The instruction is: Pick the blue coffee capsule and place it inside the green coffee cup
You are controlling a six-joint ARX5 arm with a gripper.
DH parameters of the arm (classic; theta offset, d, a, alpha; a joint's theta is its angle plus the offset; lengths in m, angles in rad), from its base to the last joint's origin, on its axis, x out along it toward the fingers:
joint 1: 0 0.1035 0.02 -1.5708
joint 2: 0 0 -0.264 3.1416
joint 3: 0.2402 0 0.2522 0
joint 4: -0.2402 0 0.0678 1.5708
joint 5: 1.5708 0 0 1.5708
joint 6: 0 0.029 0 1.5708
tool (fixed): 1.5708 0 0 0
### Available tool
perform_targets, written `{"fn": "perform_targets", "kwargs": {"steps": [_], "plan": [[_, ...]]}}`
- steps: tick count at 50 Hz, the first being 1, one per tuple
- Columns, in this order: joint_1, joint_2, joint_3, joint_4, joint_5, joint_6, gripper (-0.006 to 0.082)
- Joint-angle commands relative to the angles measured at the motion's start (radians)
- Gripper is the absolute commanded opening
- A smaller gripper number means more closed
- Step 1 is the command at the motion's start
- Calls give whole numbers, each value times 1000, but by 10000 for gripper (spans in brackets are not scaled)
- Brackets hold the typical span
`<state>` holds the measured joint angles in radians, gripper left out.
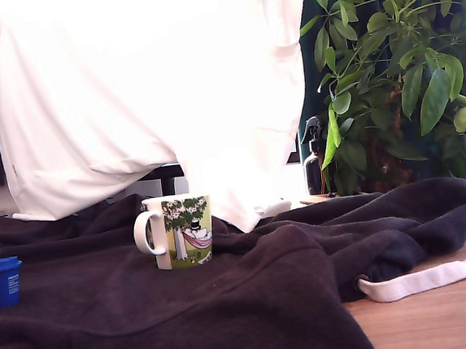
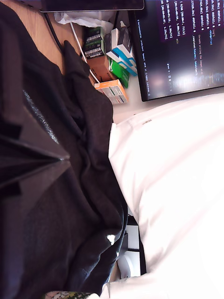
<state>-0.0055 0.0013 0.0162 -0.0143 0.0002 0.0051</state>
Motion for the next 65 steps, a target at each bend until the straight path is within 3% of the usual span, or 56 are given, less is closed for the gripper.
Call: {"fn": "perform_targets", "kwargs": {"steps": [1,11,24,33,36,42,45,65], "plan": [[-16,-14,-42,1,124,-135,2],[-16,-14,-42,2,143,-169,2],[-18,-14,-42,145,332,-256,2],[-35,0,-41,165,387,-287,23],[-49,13,-41,170,385,-279,130],[-83,48,-41,177,340,-233,663],[-94,77,-41,165,290,-233,812],[-151,342,-41,279,186,-207,792]]}}
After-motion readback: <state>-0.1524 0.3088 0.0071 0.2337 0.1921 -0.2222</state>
